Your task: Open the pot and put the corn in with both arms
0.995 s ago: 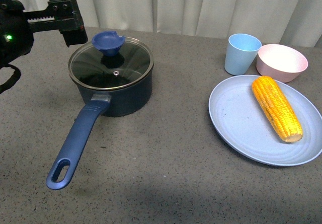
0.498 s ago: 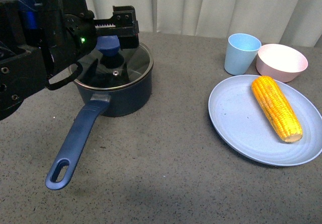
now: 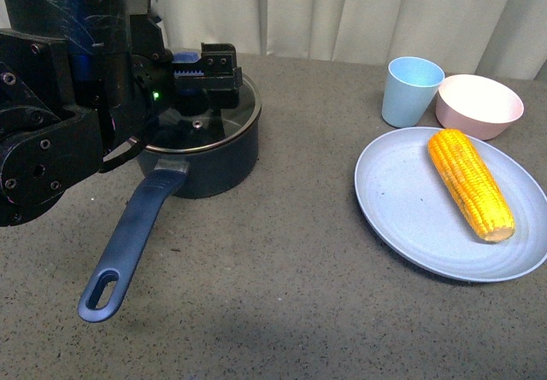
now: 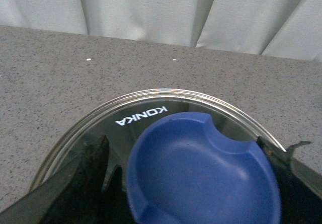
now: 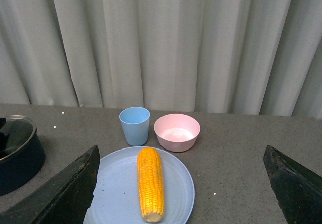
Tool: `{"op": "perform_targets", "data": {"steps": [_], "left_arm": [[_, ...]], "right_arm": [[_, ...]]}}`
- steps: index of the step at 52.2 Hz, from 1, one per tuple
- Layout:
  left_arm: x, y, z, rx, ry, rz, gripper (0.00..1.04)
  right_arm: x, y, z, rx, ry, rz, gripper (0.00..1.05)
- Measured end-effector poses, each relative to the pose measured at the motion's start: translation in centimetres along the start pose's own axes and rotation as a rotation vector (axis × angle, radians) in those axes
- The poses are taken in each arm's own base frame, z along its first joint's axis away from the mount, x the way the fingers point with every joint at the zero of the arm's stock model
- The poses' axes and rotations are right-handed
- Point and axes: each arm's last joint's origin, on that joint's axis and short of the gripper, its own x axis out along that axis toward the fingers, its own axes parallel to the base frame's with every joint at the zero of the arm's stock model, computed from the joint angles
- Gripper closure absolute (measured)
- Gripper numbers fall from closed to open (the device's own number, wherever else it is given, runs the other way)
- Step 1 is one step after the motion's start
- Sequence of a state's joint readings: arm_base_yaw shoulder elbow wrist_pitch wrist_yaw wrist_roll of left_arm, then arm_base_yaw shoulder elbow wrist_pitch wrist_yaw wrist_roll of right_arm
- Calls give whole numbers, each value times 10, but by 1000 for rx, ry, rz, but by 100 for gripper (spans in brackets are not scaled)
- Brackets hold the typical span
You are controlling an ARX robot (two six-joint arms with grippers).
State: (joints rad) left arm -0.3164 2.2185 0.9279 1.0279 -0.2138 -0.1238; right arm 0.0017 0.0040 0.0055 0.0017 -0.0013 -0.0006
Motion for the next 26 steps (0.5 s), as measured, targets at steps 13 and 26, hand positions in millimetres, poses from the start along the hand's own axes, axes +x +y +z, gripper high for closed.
{"op": "perform_targets", "data": {"steps": [13,26], "left_arm": [[-1,-3,0,16,0,-7,42],[-16,1,28,-12,-72,30,42]], "right_arm": [[0,0,0,0,0,0,9],[0,0,0,0,0,0,9]]}}
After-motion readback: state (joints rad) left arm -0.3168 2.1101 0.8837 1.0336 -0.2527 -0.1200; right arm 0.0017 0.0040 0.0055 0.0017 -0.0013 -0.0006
